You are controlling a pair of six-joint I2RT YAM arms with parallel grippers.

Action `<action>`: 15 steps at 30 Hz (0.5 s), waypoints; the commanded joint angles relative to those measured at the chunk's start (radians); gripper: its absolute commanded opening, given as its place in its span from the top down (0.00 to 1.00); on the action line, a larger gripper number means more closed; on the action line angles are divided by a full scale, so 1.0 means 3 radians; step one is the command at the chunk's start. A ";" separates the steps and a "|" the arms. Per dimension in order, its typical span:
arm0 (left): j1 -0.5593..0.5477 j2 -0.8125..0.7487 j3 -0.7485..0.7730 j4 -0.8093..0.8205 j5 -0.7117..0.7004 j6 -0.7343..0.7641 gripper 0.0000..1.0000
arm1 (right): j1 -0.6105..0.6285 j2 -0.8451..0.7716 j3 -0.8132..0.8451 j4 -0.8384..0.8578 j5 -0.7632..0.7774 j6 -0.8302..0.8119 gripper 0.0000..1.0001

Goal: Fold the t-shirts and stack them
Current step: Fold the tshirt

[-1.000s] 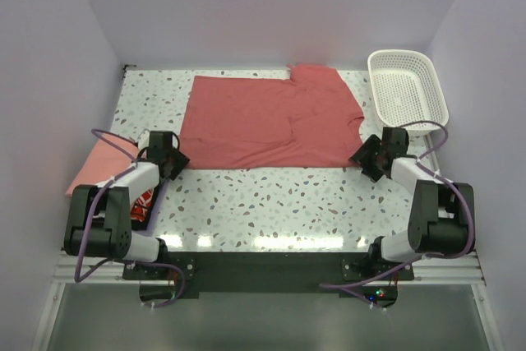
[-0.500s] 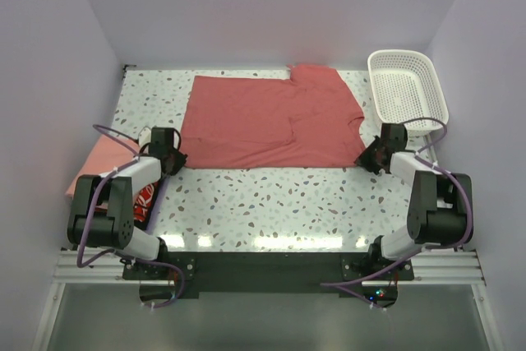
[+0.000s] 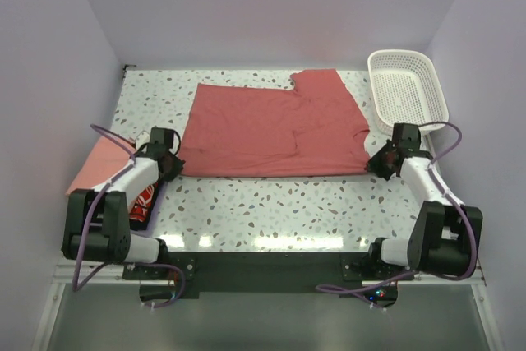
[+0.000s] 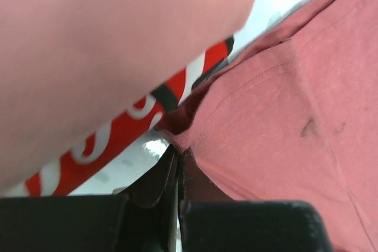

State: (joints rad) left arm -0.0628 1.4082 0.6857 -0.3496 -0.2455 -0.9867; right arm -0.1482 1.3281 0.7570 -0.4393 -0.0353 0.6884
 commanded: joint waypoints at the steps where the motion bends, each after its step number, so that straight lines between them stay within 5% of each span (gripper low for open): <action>1: -0.0021 -0.0306 -0.0143 -0.0215 -0.0271 -0.0055 1.00 | -0.0130 -0.0264 0.0023 -0.0447 0.0251 -0.0009 1.00; 12: -0.0108 -0.1196 -0.0802 -0.0532 -0.0322 -0.0341 1.00 | -0.0263 -0.1036 -0.0330 -0.1071 0.0250 0.0001 1.00; 15: -0.0108 -0.1467 -0.0946 -0.0665 -0.0363 -0.0423 1.00 | -0.0268 -0.1287 -0.0381 -0.1194 0.0291 0.0027 0.94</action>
State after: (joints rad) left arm -0.0986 1.0325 0.4332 -0.4889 -0.2588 -1.0725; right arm -0.2123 1.0016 0.6483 -0.7315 -0.0166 0.6933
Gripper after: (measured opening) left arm 0.021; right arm 0.060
